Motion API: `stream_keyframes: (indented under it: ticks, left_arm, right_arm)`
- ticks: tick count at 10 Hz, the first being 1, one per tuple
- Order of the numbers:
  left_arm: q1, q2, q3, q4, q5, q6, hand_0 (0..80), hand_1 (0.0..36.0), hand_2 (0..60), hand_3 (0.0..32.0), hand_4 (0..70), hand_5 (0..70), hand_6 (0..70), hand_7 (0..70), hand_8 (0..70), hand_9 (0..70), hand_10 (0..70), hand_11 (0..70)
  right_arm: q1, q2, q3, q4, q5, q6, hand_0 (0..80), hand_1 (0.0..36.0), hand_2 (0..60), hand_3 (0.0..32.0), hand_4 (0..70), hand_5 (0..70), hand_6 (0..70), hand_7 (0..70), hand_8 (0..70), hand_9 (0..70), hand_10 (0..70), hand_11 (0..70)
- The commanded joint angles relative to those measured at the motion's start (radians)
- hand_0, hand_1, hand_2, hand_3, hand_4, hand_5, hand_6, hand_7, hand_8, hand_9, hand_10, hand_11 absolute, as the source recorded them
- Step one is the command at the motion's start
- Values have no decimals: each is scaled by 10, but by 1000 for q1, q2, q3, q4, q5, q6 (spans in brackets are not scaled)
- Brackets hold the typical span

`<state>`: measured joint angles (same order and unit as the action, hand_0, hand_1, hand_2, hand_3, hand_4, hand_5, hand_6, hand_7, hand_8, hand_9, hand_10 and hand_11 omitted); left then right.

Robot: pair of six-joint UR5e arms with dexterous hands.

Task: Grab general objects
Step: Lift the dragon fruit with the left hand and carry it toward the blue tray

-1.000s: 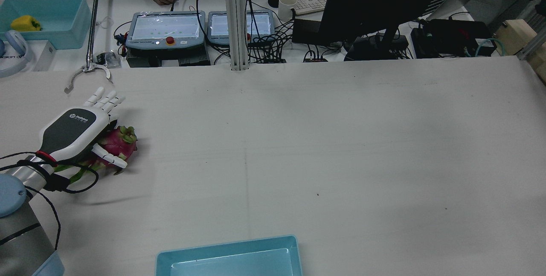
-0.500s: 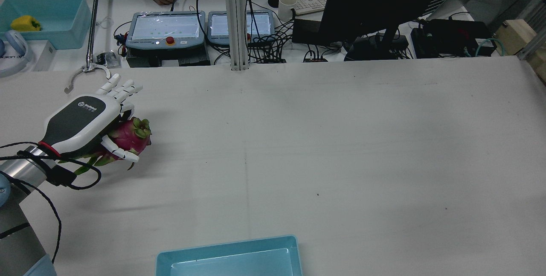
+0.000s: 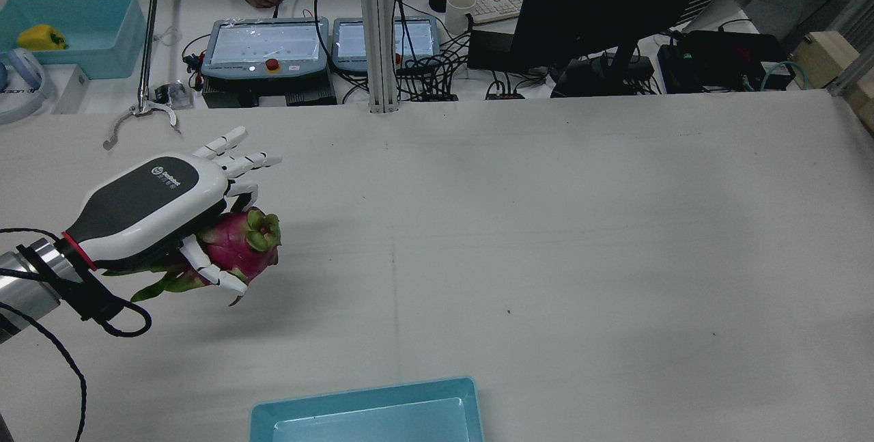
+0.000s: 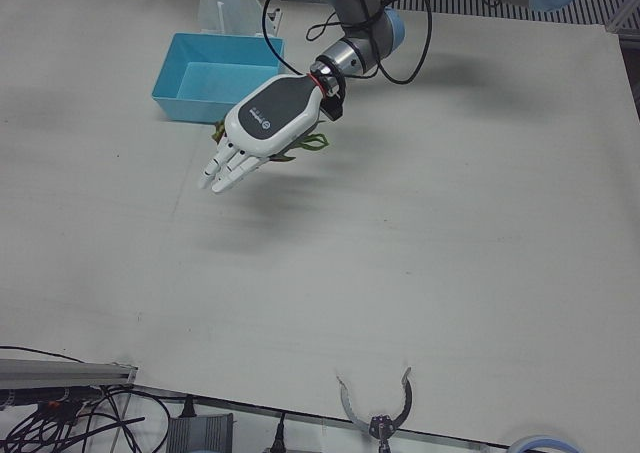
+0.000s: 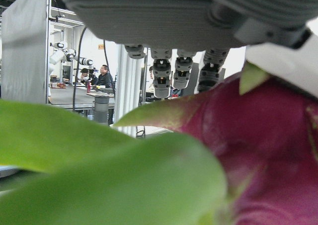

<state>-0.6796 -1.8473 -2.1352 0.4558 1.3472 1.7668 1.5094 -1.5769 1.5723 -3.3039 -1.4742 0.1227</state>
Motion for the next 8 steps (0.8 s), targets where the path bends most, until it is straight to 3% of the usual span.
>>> stream_keyframes:
  ticks: [1, 3, 8]
  left_arm:
    - [81, -20, -152, 93, 79, -49, 447, 194, 600, 0, 285, 700, 127, 135, 218, 118, 57, 87]
    - [158, -27, -184, 109, 112, -107, 457, 197, 600, 0, 294, 700, 124, 136, 209, 105, 57, 87]
    - [330, -70, -178, 98, 98, -153, 472, 197, 565, 0, 351, 700, 127, 163, 190, 83, 52, 81]
  right_arm:
    - [0, 0, 0, 1, 0, 0, 0, 0, 0, 0, 0, 0, 0, 0, 0, 0, 0, 0]
    - [0, 0, 0, 0, -2, 0, 0, 0, 0, 0, 0, 0, 0, 0, 0, 0, 0, 0]
    - [-2, 0, 0, 0, 0, 0, 0, 0, 0, 0, 0, 0, 0, 0, 0, 0, 0, 0]
